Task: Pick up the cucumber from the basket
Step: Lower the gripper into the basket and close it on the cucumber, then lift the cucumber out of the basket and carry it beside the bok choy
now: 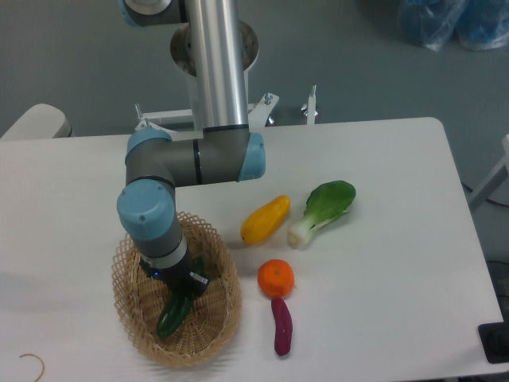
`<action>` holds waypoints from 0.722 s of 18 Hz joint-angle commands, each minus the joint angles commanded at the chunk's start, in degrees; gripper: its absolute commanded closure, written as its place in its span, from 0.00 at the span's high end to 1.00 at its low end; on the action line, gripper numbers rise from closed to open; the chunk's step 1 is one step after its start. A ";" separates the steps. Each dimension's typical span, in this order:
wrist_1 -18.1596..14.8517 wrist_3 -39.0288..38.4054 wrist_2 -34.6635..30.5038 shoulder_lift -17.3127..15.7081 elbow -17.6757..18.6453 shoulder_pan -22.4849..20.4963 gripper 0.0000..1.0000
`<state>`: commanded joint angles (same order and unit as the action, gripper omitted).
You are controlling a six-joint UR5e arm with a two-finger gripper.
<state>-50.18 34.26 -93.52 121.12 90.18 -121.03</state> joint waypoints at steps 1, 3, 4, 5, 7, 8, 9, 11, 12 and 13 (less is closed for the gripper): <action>-0.44 1.23 0.00 -0.53 -0.79 0.00 0.32; -0.79 3.52 0.00 -1.75 -1.94 -0.26 0.31; -1.84 4.75 0.17 -2.46 -2.72 -0.61 0.31; -3.50 6.06 0.26 -2.99 -3.78 -0.88 0.30; -6.67 8.44 0.44 -3.60 -6.15 -2.19 0.30; -7.73 9.49 0.44 -4.04 -7.20 -2.89 0.30; -8.70 10.64 0.61 -4.57 -8.08 -3.86 0.30; -10.46 13.97 0.70 -5.54 -9.32 -5.97 0.30; -11.51 15.38 0.79 -5.80 -10.28 -7.02 0.30; -12.82 16.96 0.79 -5.80 -11.16 -8.34 0.30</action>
<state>-63.00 51.22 -92.72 115.31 79.02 -129.36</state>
